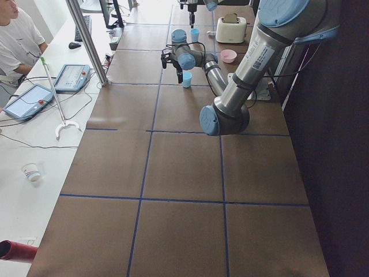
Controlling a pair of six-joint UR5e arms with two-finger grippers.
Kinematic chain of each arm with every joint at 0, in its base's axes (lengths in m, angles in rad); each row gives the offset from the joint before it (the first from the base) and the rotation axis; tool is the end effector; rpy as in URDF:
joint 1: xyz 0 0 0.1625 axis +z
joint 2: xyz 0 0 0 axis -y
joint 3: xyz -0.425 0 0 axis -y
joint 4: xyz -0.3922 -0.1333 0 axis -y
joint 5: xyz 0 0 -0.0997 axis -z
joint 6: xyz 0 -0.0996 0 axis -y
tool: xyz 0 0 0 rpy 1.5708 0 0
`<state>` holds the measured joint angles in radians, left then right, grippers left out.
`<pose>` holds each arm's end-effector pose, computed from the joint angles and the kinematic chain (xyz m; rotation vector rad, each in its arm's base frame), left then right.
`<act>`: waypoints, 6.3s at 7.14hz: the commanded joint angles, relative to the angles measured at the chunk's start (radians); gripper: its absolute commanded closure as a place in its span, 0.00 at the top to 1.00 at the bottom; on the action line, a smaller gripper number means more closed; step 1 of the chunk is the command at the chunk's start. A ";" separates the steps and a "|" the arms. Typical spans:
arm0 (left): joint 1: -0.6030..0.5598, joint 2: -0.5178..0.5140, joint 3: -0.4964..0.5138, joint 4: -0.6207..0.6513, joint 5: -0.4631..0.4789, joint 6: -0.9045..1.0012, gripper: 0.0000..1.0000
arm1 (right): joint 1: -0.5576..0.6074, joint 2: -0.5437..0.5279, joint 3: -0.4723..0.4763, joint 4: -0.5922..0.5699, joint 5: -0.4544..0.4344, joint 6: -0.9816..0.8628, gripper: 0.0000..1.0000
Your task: Stack blue cups with both arms
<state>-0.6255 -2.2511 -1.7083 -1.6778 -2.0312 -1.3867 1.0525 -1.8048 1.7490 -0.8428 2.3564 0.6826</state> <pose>0.4884 -0.4626 0.1808 -0.0348 1.0023 -0.1911 -0.1509 -0.3915 0.5908 0.0984 -0.9803 -0.1131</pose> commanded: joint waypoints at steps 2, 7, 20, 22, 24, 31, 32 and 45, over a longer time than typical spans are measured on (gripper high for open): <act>0.000 0.014 -0.024 0.000 0.000 0.000 1.00 | -0.072 0.008 -0.022 0.002 -0.011 0.009 0.92; -0.008 0.034 -0.051 0.000 0.000 0.000 1.00 | -0.077 0.015 -0.005 -0.002 0.004 0.009 0.00; -0.194 0.166 -0.231 -0.011 -0.124 0.005 1.00 | -0.520 0.848 0.026 -0.539 -0.367 0.798 0.00; -0.194 0.166 -0.231 -0.011 -0.124 0.003 1.00 | -0.525 0.849 0.017 -0.539 -0.367 0.796 0.03; -0.194 0.168 -0.231 -0.011 -0.124 0.003 1.00 | -0.525 0.857 0.004 -0.542 -0.365 0.798 0.99; -0.346 0.531 -0.231 -0.019 -0.127 0.713 1.00 | -0.077 0.389 0.254 -0.599 -0.096 0.274 1.00; -0.437 0.562 -0.216 -0.007 -0.135 0.870 1.00 | 0.022 0.296 0.225 -0.602 -0.088 0.036 1.00; -0.908 0.568 0.104 0.223 -0.368 1.531 1.00 | 0.494 0.265 -0.210 -0.644 -0.003 -0.851 1.00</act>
<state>-1.5231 -1.6812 -1.6201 -1.4654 -2.4181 0.1014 1.5478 -1.5395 1.5396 -1.4865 2.3515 -0.1695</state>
